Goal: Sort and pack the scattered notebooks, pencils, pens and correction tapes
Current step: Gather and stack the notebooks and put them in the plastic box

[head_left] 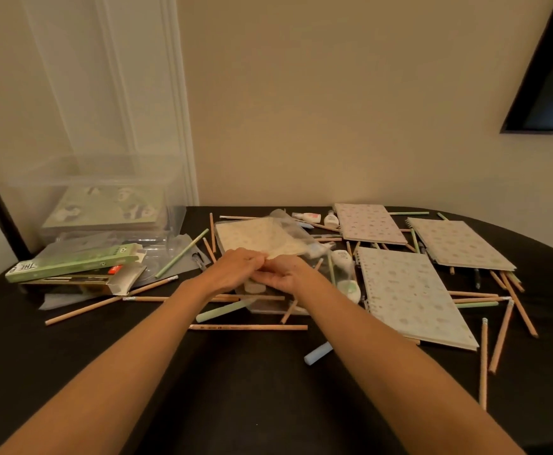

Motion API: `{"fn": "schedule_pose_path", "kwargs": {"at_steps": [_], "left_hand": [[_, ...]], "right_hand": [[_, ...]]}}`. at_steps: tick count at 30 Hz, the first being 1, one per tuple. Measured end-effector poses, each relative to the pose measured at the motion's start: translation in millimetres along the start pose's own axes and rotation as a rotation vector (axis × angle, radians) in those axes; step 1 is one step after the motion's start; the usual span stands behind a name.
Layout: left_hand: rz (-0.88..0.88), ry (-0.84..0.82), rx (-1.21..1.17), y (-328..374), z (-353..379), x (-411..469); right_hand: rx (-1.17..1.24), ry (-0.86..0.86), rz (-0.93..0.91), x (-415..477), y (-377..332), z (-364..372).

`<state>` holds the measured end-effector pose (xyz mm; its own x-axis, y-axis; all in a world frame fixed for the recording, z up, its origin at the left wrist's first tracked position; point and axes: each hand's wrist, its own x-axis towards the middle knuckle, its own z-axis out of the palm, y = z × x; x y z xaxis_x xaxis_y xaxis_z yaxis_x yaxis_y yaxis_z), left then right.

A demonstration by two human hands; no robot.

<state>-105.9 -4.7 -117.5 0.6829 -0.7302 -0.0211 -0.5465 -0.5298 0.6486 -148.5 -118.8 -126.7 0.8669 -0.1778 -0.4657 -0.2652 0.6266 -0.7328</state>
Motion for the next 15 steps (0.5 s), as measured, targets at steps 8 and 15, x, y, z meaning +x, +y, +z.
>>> {"fn": "schedule_pose_path", "kwargs": {"at_steps": [8,15], "left_hand": [[-0.083,0.215,0.130,42.5,8.3,13.7],[0.244,0.443,0.169,125.0,66.3,26.8]], "right_hand": [[-0.354,-0.113,0.036,-47.4,-37.3,-57.8],[-0.504,0.430,-0.271,-95.9,-95.3,-162.3]]}}
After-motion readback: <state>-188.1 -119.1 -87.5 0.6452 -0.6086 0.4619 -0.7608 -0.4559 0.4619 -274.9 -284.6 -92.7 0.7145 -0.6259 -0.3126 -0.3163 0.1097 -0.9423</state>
